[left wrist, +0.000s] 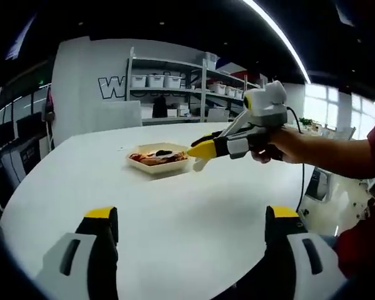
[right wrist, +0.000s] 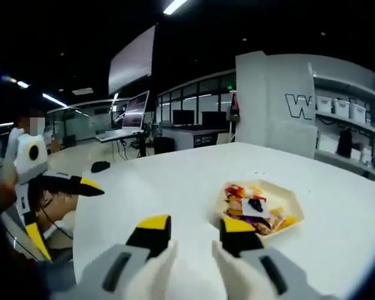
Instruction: Place the target food into the container with the food tongs after gripping and lifting it, then release it inside without dropping or visibly crushing the food.
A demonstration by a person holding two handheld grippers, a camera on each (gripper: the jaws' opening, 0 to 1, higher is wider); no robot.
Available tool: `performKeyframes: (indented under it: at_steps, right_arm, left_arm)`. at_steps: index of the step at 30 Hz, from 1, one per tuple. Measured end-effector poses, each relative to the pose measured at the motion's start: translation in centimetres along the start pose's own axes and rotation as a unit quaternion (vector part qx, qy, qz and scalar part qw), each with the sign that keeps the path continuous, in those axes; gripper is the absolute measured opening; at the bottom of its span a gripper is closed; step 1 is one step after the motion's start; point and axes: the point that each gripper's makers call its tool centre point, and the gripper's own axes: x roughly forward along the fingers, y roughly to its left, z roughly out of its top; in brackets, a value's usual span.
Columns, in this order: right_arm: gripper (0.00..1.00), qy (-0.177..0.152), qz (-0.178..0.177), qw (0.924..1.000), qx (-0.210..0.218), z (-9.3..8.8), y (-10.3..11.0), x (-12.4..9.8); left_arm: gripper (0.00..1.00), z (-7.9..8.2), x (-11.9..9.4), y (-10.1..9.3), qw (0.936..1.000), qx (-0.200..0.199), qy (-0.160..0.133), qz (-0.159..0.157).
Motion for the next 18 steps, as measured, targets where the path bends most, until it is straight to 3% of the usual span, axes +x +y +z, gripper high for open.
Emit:
performKeyframes:
  at_steps: [8,18]
  right_arm:
    - [0.25,-0.009,0.013,0.9999,-0.002,0.2,1.5,-1.0]
    - [0.25,-0.016,0.021,0.9996,0.003,-0.1,3.5,-2.6]
  left_arm:
    - [0.95,0.2,0.2,-0.4,1.0,-0.006,-0.006,0.003]
    - [0.93,-0.8,1.5,-0.7,0.9999,-0.005,0.001,-0.011]
